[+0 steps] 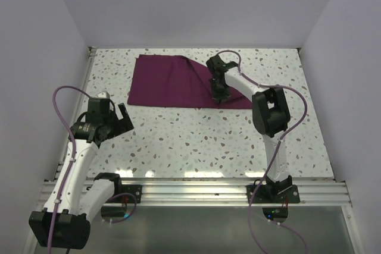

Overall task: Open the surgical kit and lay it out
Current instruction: Open the surgical kit at the center of the board.

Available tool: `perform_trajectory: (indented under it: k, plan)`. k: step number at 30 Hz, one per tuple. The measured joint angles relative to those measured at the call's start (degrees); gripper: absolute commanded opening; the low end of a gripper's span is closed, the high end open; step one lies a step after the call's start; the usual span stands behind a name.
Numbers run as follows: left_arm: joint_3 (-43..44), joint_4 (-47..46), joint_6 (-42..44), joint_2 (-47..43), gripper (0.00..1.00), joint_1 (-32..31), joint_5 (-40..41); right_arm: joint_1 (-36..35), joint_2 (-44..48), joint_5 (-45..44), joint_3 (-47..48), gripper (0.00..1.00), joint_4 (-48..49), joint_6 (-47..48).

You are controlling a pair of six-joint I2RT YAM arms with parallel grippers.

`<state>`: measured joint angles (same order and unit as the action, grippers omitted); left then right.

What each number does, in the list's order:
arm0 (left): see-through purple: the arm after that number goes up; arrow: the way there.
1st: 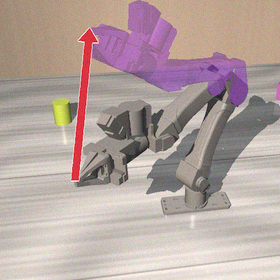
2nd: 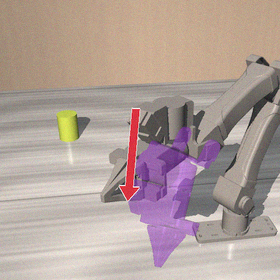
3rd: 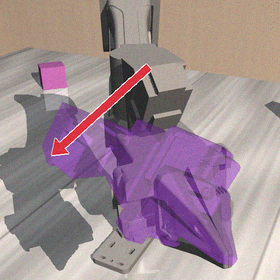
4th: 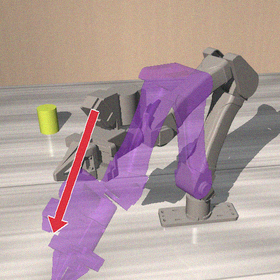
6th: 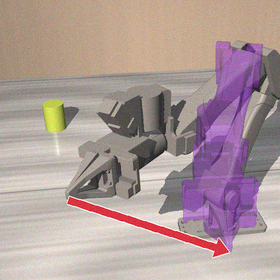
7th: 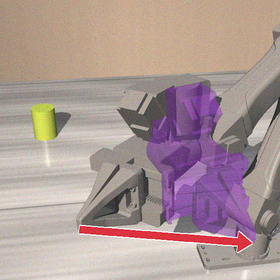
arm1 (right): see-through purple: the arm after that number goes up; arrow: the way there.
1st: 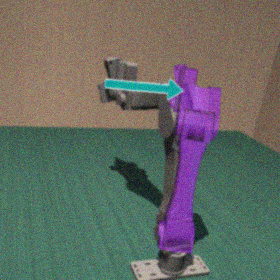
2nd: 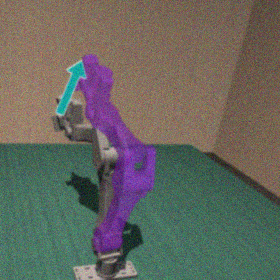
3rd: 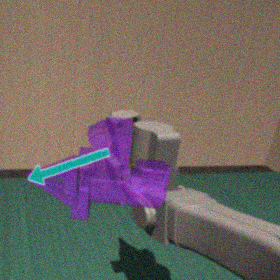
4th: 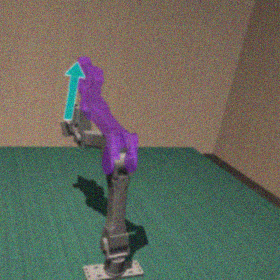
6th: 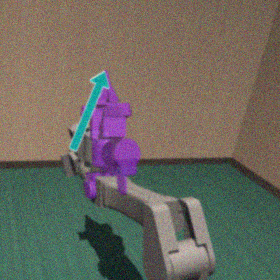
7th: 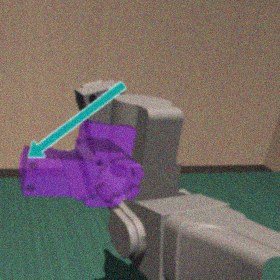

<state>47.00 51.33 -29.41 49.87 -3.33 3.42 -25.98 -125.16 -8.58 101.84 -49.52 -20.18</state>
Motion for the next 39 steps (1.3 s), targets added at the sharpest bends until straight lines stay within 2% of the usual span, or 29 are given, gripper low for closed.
perform_trajectory:
  k: [2, 14, 24, 27, 28, 31, 35, 39]
  plan:
    - [0.0, 0.0, 0.0, 0.0, 1.00, 0.0, 0.0, 0.0, -0.2, -0.9, 0.9, 0.00, -0.5, 0.0]
    - [0.0, -0.2, 0.0, 0.0, 1.00, 0.0, -0.1, 0.0, -0.2, -2.8, 8.5, 0.00, -5.4, 0.2]
    - [-0.1, -0.5, 0.1, 0.1, 1.00, 0.0, -0.3, 2.3, -1.4, -3.9, 21.8, 0.00, -10.1, 0.3]
    - [-0.2, -0.7, 0.1, 0.3, 1.00, 0.0, -0.5, 4.5, -3.9, -3.3, 26.5, 0.11, -10.7, 0.3]
    - [-0.2, -0.7, 0.1, 0.3, 1.00, 0.0, -0.5, 5.2, -4.5, -2.4, 27.1, 0.18, -10.6, 0.3]
    - [-0.5, -0.7, 0.5, 0.6, 1.00, 0.0, -0.7, 7.1, -5.2, -0.3, 25.6, 0.29, -9.9, 0.5]
    - [-0.8, -0.7, 0.5, 0.9, 1.00, 0.0, -0.7, 7.5, -4.7, 3.6, 17.1, 0.31, -6.7, 0.5]
    - [-0.8, -0.7, 0.5, 1.0, 1.00, 0.0, -0.7, 6.7, -4.7, 6.7, 9.2, 0.11, -5.4, 0.1]
